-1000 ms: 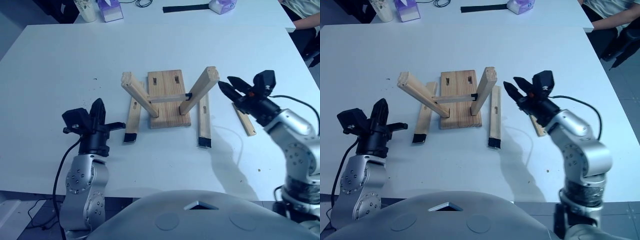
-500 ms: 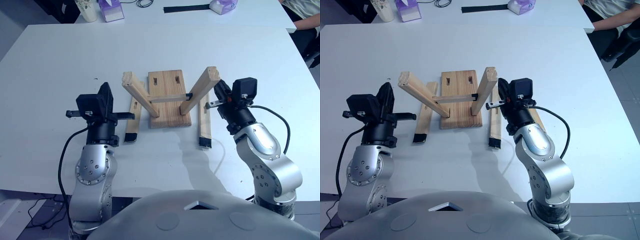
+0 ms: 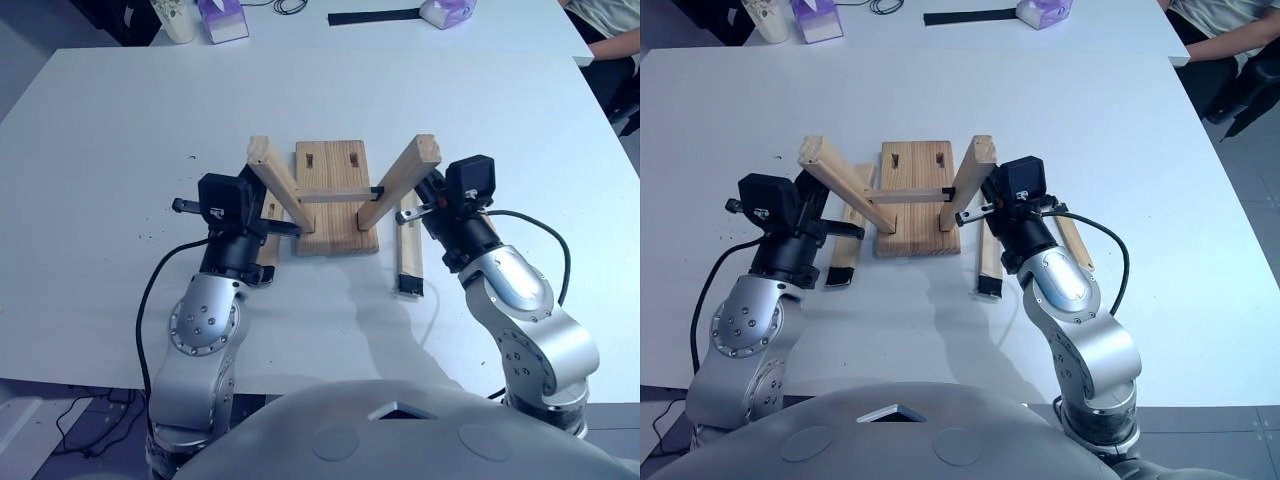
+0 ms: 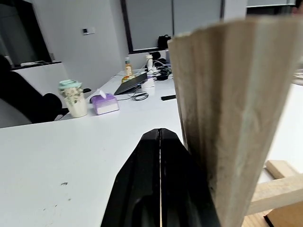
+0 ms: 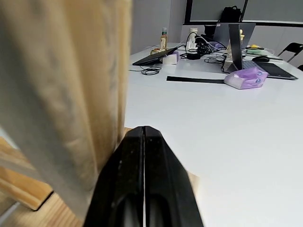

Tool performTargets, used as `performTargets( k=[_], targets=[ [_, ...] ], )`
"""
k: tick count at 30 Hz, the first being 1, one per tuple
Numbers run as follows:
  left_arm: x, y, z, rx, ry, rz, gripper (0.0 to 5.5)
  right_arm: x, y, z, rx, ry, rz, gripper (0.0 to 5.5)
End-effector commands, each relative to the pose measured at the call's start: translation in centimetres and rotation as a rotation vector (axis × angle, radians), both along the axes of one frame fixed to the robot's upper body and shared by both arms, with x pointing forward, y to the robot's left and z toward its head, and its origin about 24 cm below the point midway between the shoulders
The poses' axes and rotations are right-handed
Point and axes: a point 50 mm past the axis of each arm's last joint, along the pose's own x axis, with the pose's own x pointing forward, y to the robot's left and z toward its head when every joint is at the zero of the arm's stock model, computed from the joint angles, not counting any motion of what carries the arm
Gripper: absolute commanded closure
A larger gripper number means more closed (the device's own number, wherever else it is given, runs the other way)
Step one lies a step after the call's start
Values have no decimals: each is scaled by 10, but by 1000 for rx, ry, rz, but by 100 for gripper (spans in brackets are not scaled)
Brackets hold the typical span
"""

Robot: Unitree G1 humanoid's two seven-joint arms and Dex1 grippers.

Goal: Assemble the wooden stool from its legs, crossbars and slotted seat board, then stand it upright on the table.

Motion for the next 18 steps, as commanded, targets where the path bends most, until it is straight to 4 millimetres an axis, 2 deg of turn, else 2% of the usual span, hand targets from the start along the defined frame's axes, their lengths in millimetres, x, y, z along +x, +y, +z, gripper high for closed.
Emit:
performTargets(
  k=[1,4,6,9,12,14,15,16,18],
  targets=[
    [-7,-24,-6,-50,51,-226,550,-11,33,-2,57,54,308,548],
    [0,-2,-15,-35,72,-70,550,-5,23,-3,45,47,237,548],
    [1,24,-18,-60,74,85,550,5,5,5,70,-20,119,548],
    [-4,58,-10,-202,33,268,550,19,-30,21,97,-136,-49,548],
    [-5,74,2,-341,-32,318,550,26,-50,29,100,-183,-103,548],
    [3,78,19,-355,-101,287,550,31,-51,37,141,-204,-73,548],
    [10,74,32,-369,-148,224,550,34,-44,43,197,-203,-12,548],
    [17,66,45,-377,-185,145,550,34,-35,50,241,-205,74,548],
    [26,37,74,-395,-253,-84,550,34,-14,70,349,-213,309,548]
  ],
)
